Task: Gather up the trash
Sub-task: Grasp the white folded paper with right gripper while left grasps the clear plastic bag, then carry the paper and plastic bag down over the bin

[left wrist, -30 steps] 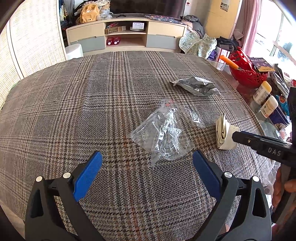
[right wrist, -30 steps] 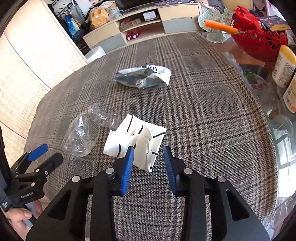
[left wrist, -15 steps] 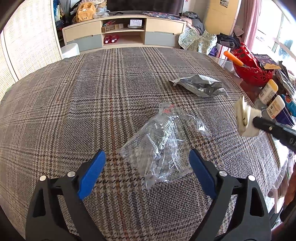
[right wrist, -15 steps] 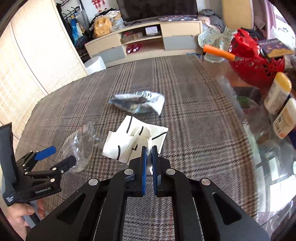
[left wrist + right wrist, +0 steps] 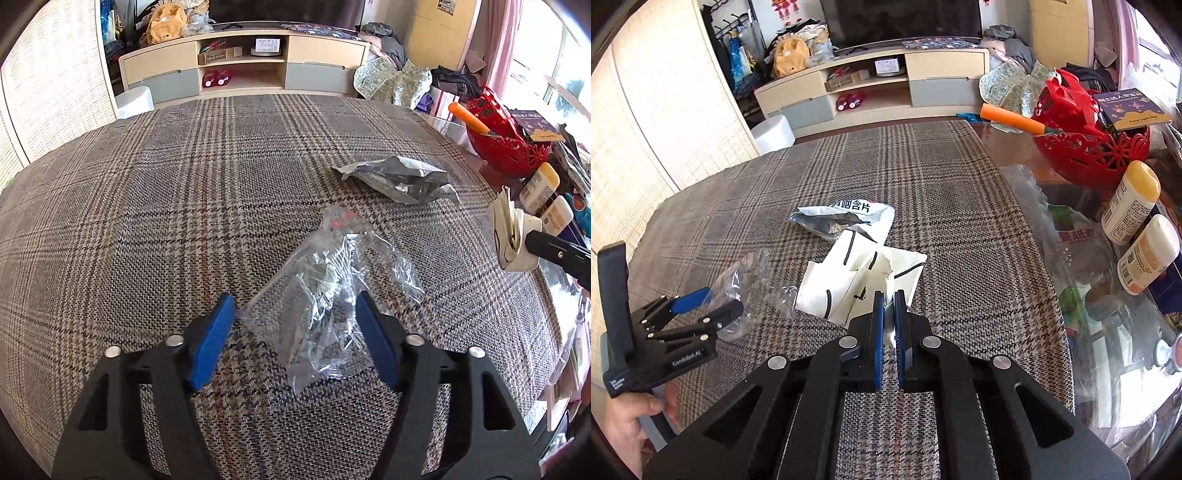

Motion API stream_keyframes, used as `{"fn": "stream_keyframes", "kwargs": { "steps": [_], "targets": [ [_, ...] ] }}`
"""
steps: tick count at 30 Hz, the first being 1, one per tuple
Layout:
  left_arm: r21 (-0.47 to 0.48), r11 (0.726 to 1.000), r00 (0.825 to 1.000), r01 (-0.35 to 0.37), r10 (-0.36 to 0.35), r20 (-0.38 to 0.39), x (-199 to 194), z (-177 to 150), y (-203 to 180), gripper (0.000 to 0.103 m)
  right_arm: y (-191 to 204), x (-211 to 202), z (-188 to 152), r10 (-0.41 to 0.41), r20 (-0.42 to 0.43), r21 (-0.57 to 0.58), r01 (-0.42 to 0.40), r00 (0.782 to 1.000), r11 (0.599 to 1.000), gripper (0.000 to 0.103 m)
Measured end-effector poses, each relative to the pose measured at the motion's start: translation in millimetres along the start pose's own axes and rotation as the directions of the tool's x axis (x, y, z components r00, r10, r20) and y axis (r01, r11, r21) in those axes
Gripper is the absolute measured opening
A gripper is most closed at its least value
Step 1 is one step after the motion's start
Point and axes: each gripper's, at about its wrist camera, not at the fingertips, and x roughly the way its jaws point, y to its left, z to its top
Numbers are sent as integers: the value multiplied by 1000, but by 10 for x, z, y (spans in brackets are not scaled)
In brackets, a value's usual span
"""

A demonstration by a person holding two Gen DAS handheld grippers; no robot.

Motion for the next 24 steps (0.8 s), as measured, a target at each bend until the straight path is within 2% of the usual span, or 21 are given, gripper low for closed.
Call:
{"fn": "stream_keyframes", "kwargs": {
  "steps": [2, 4, 5, 8, 12, 24],
  "targets": [
    [-9, 1000, 1000, 14, -14, 10, -23, 20, 32, 34, -4, 4, -5, 0, -2, 0, 0, 1000, 1000, 7],
    [-17, 1000, 1000, 20, -19, 16, -53, 38, 69, 27, -10, 14, -6, 0, -3, 1, 0, 1000, 1000, 7],
    [-16, 1000, 999, 15, -15, 30, -84, 50, 78, 16, -3, 15, -8, 1, -3, 2, -1, 1000, 1000, 7],
    [-26, 1000, 996, 3, 0, 94, -239, 85, 94, 13, 4, 10, -18, 5, -3, 2, -5, 1000, 1000, 7],
    [-29, 1000, 991, 10, -6, 133, -409, 124, 76, 11, -2, -20, -33, 10, -3, 2, -10, 1000, 1000, 7],
    [-7, 1000, 986, 15, -13, 168, -811, 91, -88, 11, -62, -368, -134, 3, 27, 3, -3, 1000, 1000, 7]
  ]
}}
